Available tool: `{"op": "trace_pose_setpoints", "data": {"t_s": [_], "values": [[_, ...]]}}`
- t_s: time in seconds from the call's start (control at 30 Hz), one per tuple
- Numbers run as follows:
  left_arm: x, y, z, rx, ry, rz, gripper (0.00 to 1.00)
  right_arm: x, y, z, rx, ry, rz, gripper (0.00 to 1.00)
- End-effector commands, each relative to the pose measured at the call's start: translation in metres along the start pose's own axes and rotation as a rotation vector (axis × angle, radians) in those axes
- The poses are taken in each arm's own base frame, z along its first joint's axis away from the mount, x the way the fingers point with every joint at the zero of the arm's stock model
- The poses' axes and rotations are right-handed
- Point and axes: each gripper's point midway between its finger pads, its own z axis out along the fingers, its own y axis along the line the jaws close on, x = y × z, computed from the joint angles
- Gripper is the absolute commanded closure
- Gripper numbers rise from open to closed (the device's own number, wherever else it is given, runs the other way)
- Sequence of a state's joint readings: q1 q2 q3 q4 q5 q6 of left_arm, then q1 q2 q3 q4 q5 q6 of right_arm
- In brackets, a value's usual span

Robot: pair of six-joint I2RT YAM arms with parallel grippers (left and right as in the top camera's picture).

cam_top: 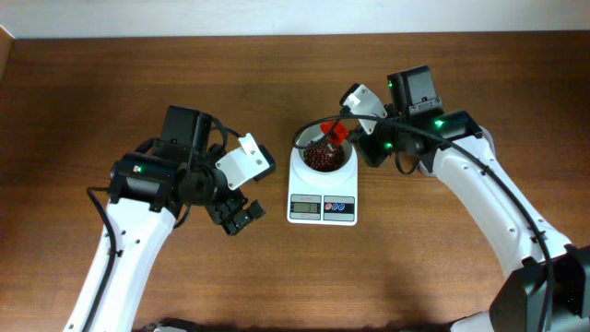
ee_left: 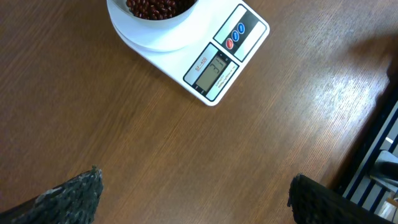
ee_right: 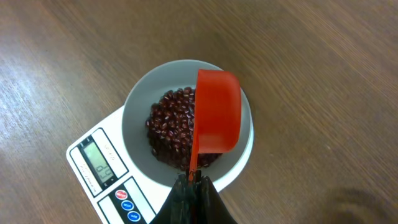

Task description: Scoop and weigh 50g on scale

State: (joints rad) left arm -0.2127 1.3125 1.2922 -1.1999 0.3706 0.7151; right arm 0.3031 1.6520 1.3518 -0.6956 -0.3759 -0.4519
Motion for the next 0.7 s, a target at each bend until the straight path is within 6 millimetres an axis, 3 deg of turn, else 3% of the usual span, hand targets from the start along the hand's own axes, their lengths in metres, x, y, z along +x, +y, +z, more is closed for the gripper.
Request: {"op": "trace_pose_setpoints", "data": {"t_s": [0.0,0.13,0.17,0.3,0.43,0.57,0.67], "values": [[-0.002,-0.002,-0.004,-0.001,-0.02,0.011,0.01,-0.023,0.022,-0.012,-0.052,-0.066,-0.052,0.96],[-0.002,-0.002,-0.004,-0.001,-0.02,0.011,0.01,-0.015,-0.007,-0.012,0.117,-0.006,-0.059,0.96],[-0.002,-0.002,-0.004,-0.001,-0.02,0.011,0.01,-0.015,-0.007,-0.012,0.118,-0.005,-0.053,0.96],[-0.002,-0.002,-0.004,0.0,-0.02,0.011,0.01,-0.021,0.025,-0.009,-0.025,-0.038,-0.082,0.96],[-0.002,-0.002,-0.004,0.0,-0.02,0.011,0.01,-0.021,0.004,-0.011,0.09,-0.019,-0.084,0.96],[-0.002,-0.002,-0.004,-0.001,-0.02,0.011,0.01,-0.04,-0.009,-0.033,0.13,-0.082,0.019,0.96],[-0.002,-0.002,-0.004,0.0,-0.02,0.011,0.01,-0.052,-0.008,-0.054,0.146,-0.128,0.021,0.96]]}}
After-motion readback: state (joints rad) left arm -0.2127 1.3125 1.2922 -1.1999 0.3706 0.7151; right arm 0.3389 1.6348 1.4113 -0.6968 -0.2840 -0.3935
